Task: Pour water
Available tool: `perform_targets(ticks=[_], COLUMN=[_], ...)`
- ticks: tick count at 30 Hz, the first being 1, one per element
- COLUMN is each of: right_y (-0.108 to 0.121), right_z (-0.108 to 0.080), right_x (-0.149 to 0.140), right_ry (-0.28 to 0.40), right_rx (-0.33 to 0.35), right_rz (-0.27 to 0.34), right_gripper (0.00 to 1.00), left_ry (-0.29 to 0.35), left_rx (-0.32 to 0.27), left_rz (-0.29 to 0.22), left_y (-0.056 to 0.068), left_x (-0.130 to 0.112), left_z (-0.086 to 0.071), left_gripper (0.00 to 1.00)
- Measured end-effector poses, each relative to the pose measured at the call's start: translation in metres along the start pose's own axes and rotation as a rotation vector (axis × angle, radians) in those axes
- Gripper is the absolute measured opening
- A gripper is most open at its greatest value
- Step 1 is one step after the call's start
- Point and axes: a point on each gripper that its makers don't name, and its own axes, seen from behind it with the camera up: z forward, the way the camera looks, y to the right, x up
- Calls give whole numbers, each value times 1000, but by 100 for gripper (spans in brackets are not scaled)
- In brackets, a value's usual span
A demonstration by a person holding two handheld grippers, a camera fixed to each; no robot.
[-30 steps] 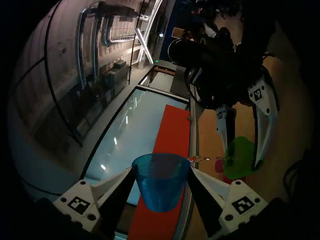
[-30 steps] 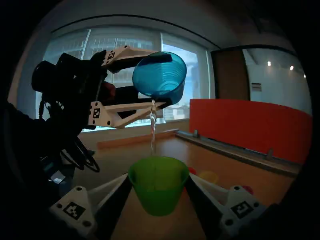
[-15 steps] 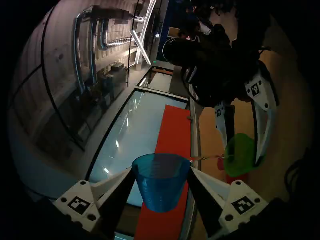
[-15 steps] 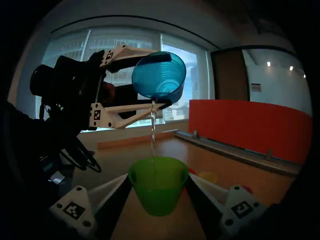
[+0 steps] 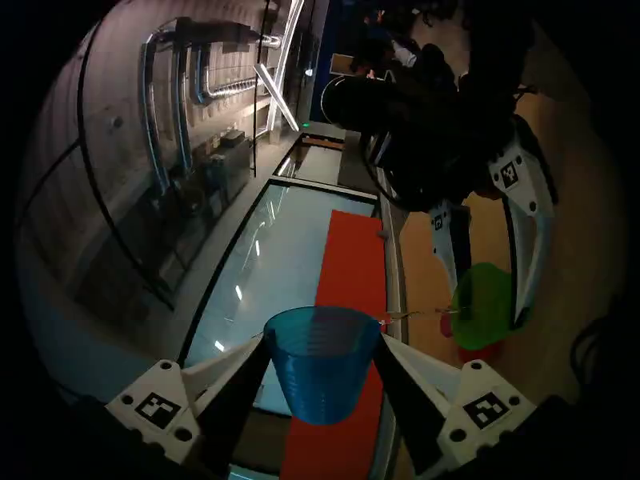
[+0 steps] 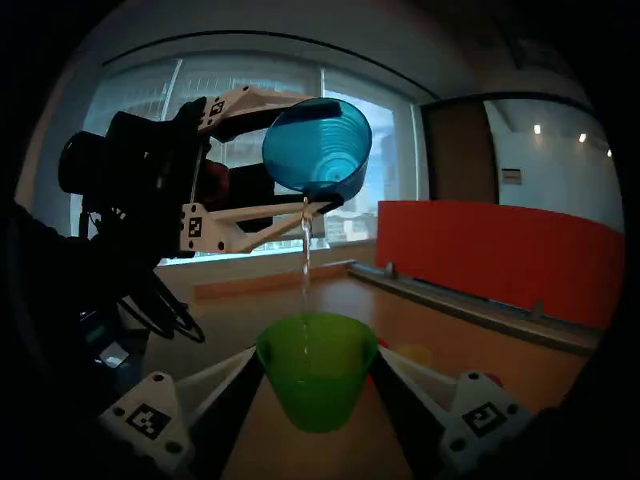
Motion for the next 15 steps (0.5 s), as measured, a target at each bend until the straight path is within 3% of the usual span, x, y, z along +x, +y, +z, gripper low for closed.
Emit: perform_targets(ticks=[15], right_y=[0], right_z=[-1], right_x=[4], right_ry=[4], right_rx=[-2], right_rz=[-2], right_gripper=[90], left_ry=[3], left_rx=[6], left_rz=[46], left_y=[-2], left_x=[3], left_z=[2], left_gripper=[87])
